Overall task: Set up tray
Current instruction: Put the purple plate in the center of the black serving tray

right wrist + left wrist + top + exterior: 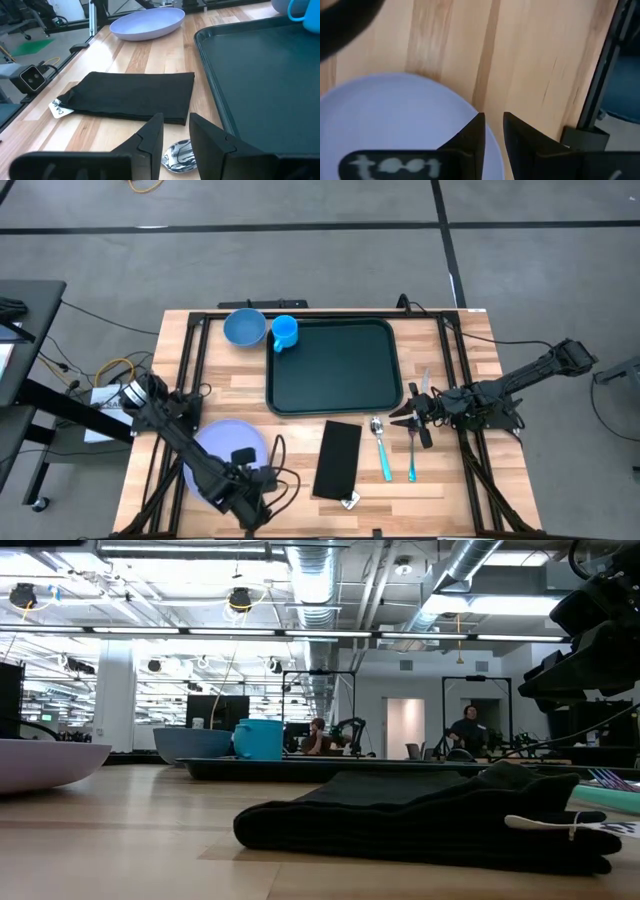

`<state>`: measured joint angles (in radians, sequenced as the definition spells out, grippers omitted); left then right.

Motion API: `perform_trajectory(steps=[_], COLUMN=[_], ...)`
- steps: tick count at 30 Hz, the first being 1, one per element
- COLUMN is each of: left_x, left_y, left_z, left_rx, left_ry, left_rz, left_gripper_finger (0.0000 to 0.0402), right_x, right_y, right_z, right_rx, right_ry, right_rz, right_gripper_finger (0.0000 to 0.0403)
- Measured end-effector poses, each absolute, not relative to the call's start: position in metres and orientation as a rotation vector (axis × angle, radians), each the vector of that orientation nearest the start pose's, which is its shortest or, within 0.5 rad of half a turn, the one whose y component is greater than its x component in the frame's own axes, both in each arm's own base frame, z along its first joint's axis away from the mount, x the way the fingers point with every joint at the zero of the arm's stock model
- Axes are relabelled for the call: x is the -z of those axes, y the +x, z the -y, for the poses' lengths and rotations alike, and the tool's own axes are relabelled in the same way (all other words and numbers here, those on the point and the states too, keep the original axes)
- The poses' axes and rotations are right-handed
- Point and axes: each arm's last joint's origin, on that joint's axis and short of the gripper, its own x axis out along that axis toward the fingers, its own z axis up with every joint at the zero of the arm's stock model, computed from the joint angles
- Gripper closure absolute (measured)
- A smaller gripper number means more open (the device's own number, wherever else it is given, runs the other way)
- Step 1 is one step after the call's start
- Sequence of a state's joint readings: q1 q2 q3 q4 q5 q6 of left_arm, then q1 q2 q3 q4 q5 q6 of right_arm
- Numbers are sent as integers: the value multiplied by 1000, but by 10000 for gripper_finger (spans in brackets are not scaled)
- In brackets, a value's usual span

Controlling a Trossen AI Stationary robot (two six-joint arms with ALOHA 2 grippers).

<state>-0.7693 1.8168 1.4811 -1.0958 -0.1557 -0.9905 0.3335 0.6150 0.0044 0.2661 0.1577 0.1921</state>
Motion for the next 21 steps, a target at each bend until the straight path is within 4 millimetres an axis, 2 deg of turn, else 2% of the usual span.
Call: perform_trajectory(steps=[5,9,16,21], left_x=[-241,-241,-241,-224], left_y=[248,244,232,231], left_z=[243,250,262,271], left_rx=[-325,-357,-400,-429], left_ry=[-262,-329,-426,-395], left_rz=[-1258,-1229,-1202,-1232], left_gripper_finger=[345,340,308,294], right_x=[-132,-132,-132,-132], right_y=[124,124,125,124], right_z=[-38,-38,-38,-38], right_rx=[-141,-141,-141,-141], right_ry=[106,106,106,106], right_rz=[-350,-350,-350,-350], right_gripper_finger=[316,316,316,316])
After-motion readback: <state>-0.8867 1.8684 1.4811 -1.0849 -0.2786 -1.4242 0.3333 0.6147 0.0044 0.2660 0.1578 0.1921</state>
